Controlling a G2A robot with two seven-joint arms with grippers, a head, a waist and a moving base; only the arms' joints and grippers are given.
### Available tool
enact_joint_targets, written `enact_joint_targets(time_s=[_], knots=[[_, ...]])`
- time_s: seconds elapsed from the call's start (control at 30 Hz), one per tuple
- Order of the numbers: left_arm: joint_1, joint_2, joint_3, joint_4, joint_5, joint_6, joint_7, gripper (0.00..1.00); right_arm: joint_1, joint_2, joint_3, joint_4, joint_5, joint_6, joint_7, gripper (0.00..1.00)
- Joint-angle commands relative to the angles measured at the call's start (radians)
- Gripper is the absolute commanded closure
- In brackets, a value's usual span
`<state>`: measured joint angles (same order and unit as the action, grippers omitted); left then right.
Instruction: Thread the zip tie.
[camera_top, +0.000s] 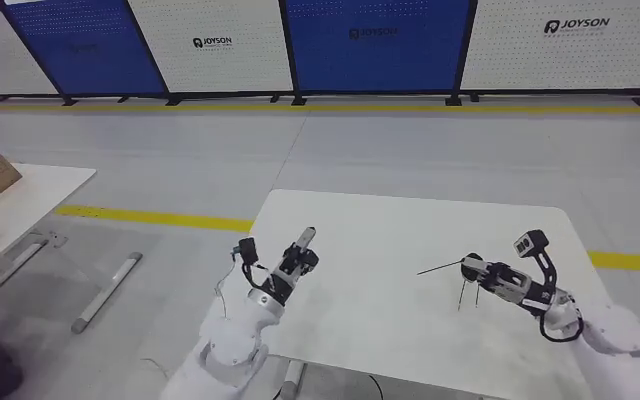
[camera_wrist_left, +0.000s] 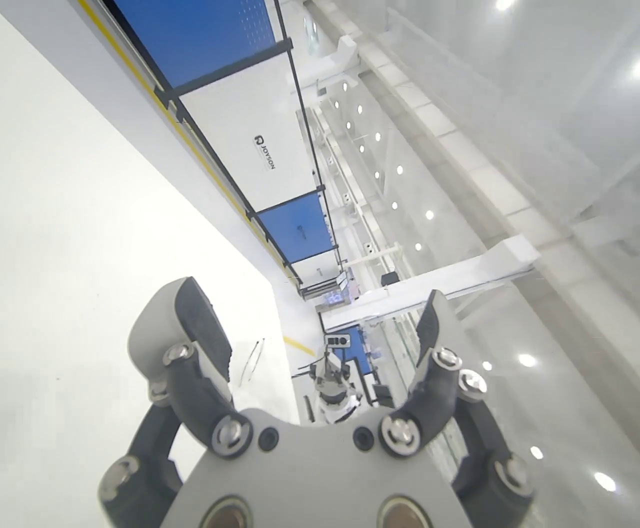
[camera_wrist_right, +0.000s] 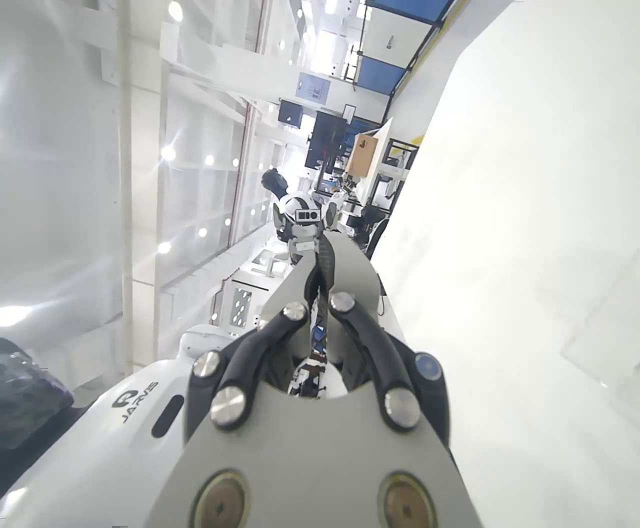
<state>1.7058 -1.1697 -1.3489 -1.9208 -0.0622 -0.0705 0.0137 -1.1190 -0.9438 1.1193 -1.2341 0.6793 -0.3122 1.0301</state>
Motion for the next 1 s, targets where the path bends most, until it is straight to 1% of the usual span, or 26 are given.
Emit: enact_joint_targets(time_s=[0.0,0.23,0.27,0.3,0.33,0.37,0.43,0.5,0.57,0.63,0.67,0.73,0.77,0.97], knots=[[-0.001,0.000,0.000,0.002,0.004,0.000,0.004,0.00,0.000,0.000,0.000,0.000,0.002,-0.001,0.001,1.00],[-0.001,0.000,0.000,0.002,0.004,0.000,0.004,0.00,0.000,0.000,0.000,0.000,0.002,-0.001,0.001,1.00],[-0.002,-0.001,0.005,0.003,-0.007,-0.004,-0.011,0.00,-0.008,-0.003,-0.001,-0.012,0.026,0.000,-0.012,1.00],[-0.001,0.000,0.011,0.009,-0.025,-0.011,-0.050,0.00,-0.019,-0.007,-0.002,-0.027,0.053,-0.011,-0.026,1.00],[-0.001,0.001,0.013,0.014,-0.034,-0.016,-0.076,0.00,-0.023,-0.011,-0.002,-0.032,0.047,-0.028,-0.065,1.00],[0.000,0.001,0.017,0.018,-0.031,-0.026,-0.088,0.00,-0.029,-0.017,-0.007,-0.051,0.045,-0.028,-0.097,1.00],[-0.001,-0.001,0.051,0.031,-0.027,-0.046,-0.120,0.00,-0.044,-0.032,-0.023,-0.076,0.054,-0.028,-0.152,1.00],[-0.015,-0.005,0.084,0.047,-0.031,-0.055,-0.141,0.00,-0.051,-0.046,-0.034,-0.089,0.010,-0.028,-0.235,1.00],[-0.039,-0.011,0.135,0.077,-0.018,-0.070,-0.157,0.00,-0.067,-0.063,-0.048,-0.093,0.037,-0.028,-0.240,1.00],[-0.066,-0.017,0.178,0.106,-0.001,-0.078,-0.164,0.00,-0.073,-0.076,-0.052,-0.081,0.013,-0.028,-0.256,1.00],[-0.085,-0.021,0.206,0.125,0.009,-0.081,-0.168,0.00,-0.078,-0.084,-0.054,-0.074,0.012,-0.028,-0.261,1.00],[-0.113,-0.027,0.238,0.152,0.018,-0.074,-0.166,0.00,-0.079,-0.092,-0.059,-0.053,-0.003,-0.028,-0.263,1.00],[-0.121,-0.029,0.245,0.159,0.022,-0.073,-0.156,0.00,-0.079,-0.092,-0.059,-0.053,-0.003,-0.028,-0.263,1.00],[-0.121,-0.029,0.245,0.159,0.022,-0.073,-0.156,0.00,-0.079,-0.092,-0.059,-0.053,-0.003,-0.028,-0.263,1.00]])
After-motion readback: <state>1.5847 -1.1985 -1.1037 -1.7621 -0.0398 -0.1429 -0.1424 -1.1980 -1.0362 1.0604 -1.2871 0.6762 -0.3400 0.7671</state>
